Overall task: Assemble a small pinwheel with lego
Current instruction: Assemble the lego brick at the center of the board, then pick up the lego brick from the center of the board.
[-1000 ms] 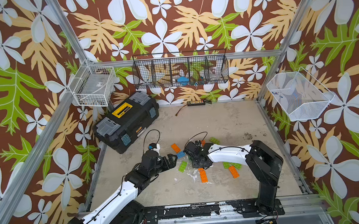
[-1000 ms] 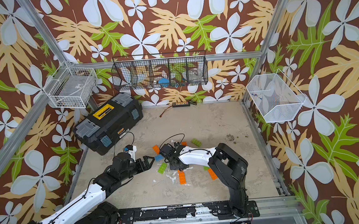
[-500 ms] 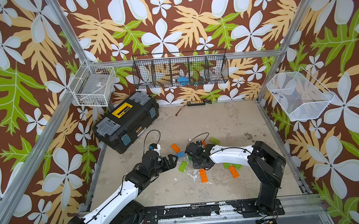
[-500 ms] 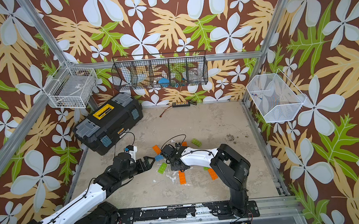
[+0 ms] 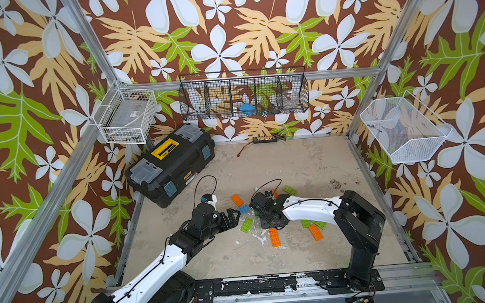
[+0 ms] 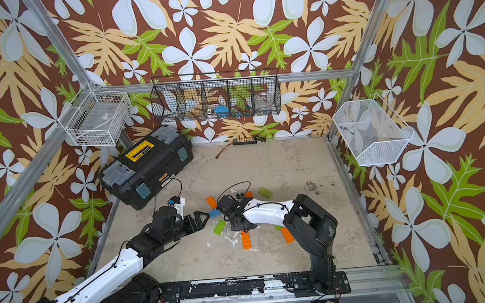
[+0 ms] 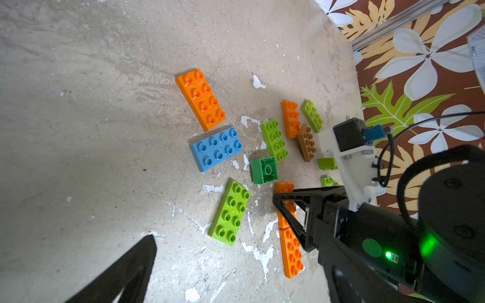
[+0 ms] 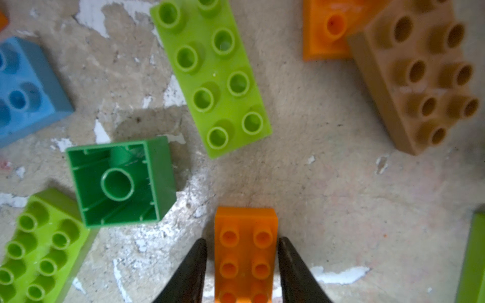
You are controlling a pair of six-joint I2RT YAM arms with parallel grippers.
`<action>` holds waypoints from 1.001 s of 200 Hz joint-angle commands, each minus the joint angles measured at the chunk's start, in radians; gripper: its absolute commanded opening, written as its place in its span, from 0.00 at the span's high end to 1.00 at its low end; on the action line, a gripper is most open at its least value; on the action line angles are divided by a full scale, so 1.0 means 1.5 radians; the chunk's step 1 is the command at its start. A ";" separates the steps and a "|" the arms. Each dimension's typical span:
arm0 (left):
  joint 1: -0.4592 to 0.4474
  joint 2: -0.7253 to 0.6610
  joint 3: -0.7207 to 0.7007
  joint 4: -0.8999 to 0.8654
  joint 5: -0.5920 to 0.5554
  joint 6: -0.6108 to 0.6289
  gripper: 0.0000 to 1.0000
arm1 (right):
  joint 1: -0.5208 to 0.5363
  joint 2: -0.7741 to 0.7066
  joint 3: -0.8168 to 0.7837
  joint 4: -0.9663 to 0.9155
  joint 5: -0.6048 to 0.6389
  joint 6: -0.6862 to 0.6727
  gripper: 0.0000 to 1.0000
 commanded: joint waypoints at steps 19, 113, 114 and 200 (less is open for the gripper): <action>0.002 -0.007 0.011 -0.025 -0.021 0.000 0.00 | -0.016 -0.038 0.001 -0.029 0.014 -0.021 0.44; -0.209 0.147 0.112 0.017 -0.088 0.058 0.05 | -0.135 -0.256 -0.125 -0.080 -0.032 -0.190 0.59; -0.213 0.150 0.113 0.019 -0.089 0.058 0.06 | -0.137 -0.258 -0.127 -0.081 -0.034 -0.192 0.60; -0.343 0.308 0.189 0.096 -0.085 0.040 0.08 | -0.287 -0.244 -0.162 -0.108 -0.163 -0.327 0.69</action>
